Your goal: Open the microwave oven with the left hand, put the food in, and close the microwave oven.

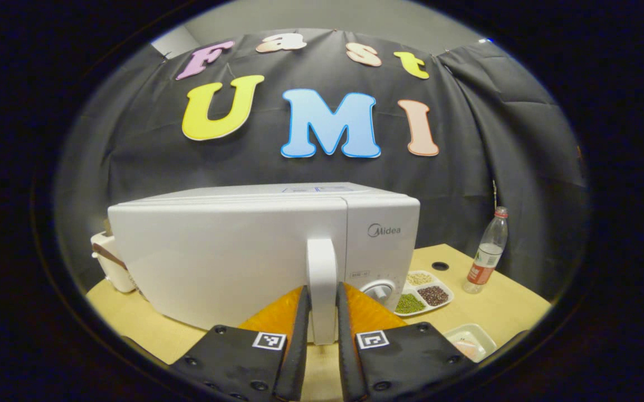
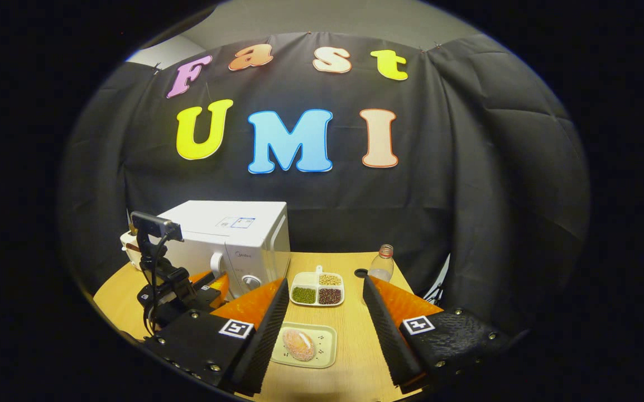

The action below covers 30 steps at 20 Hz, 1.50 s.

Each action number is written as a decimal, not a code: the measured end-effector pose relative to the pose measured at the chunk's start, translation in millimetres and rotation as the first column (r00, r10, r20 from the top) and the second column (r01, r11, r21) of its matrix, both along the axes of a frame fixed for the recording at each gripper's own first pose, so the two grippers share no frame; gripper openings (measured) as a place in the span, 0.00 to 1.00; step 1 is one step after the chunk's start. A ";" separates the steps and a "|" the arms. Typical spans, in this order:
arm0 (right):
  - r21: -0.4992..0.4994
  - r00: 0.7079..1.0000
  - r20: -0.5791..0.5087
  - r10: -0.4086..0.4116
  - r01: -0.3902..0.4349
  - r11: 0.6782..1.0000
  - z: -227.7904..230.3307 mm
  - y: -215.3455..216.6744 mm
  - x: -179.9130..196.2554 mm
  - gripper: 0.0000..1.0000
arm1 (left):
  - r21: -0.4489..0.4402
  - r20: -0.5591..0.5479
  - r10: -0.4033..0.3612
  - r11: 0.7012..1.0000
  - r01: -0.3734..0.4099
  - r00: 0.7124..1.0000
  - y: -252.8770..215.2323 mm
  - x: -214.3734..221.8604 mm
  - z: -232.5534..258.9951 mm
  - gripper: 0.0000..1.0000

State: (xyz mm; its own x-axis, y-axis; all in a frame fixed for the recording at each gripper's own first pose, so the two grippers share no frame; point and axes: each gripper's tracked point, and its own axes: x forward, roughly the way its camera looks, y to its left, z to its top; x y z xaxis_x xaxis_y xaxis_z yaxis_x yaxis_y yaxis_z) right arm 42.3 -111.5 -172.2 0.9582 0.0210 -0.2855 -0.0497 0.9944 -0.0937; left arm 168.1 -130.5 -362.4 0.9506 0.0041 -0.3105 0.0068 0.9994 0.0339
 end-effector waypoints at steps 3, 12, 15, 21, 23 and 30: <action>-0.004 1.000 -0.005 0.004 -0.004 1.000 -1.2 2.9 -0.5 0.82 | -0.007 -0.008 -0.019 1.000 0.019 1.000 1.3 -4.0 1.9 0.27; 0.002 1.000 0.003 0.013 -0.013 1.000 0.8 7.4 -6.1 0.82 | 0.018 -0.047 -0.052 0.998 0.053 0.998 1.3 -7.2 0.5 0.07; -0.002 1.000 0.014 0.004 -0.004 1.000 5.1 4.4 -5.4 0.82 | 0.009 -0.059 -0.068 0.998 0.068 0.996 0.8 -7.7 1.3 0.07; 0.023 1.000 0.018 -0.024 0.024 0.999 7.3 2.7 -3.6 0.82 | 0.034 -0.074 -0.116 0.992 0.119 0.990 3.7 -52.8 7.4 0.07; 0.029 1.000 0.015 -0.016 0.016 0.999 5.2 9.7 -3.1 0.82 | 0.025 -0.089 -0.147 0.988 0.150 0.985 9.4 -72.5 9.4 0.07; 0.023 0.999 0.018 0.040 -0.041 0.999 9.3 56.0 -15.2 0.82 | 0.004 -0.153 -0.306 0.951 0.310 0.940 26.8 -132.5 17.9 0.07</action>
State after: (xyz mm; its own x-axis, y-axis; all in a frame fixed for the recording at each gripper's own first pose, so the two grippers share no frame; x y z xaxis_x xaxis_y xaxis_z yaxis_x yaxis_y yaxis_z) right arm 27.1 -55.4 -162.9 0.9613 0.0663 -0.2675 -0.0884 0.9935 -0.0714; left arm 35.6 -103.6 -344.5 0.8498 -0.2708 -0.4522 0.3212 0.9463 0.0369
